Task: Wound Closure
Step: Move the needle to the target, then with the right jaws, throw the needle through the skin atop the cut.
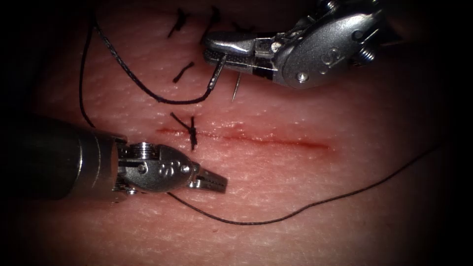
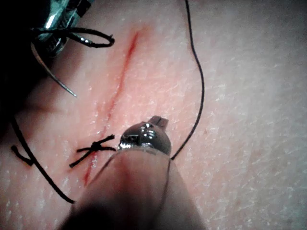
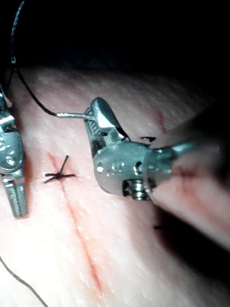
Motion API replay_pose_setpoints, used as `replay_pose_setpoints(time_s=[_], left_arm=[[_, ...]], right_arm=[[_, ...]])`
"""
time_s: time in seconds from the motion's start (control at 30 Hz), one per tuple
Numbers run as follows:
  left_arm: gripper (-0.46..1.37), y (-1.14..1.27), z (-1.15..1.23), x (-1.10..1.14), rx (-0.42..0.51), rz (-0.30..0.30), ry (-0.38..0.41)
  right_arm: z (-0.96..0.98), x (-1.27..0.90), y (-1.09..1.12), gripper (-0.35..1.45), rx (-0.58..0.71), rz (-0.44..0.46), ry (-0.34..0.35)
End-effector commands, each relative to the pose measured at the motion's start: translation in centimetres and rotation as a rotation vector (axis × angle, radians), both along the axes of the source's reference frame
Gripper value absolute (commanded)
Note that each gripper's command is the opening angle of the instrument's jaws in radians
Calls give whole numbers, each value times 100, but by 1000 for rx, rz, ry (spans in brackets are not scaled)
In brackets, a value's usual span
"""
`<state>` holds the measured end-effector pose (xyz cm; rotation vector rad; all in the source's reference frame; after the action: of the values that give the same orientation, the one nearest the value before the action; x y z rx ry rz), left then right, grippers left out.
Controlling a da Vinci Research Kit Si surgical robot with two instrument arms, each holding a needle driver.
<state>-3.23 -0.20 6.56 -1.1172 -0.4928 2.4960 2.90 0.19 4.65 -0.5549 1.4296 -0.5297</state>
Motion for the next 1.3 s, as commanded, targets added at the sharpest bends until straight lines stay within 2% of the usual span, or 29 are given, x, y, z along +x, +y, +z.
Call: replay_pose_setpoints(time_s=[0.03,0.53,0.87,1.3], left_arm=[[-32,0,1,0,-1,-6,-1],[-32,-10,19,-4,-29,-12,6],[-31,-22,37,4,5,-8,1],[-32,-20,34,10,8,-3,-3]], right_arm=[[2,1,0,-35,-1,-10,10],[30,1,-5,-35,-5,-31,4],[44,3,-11,-35,-11,-30,3],[49,2,-12,-35,-8,-43,-7]])
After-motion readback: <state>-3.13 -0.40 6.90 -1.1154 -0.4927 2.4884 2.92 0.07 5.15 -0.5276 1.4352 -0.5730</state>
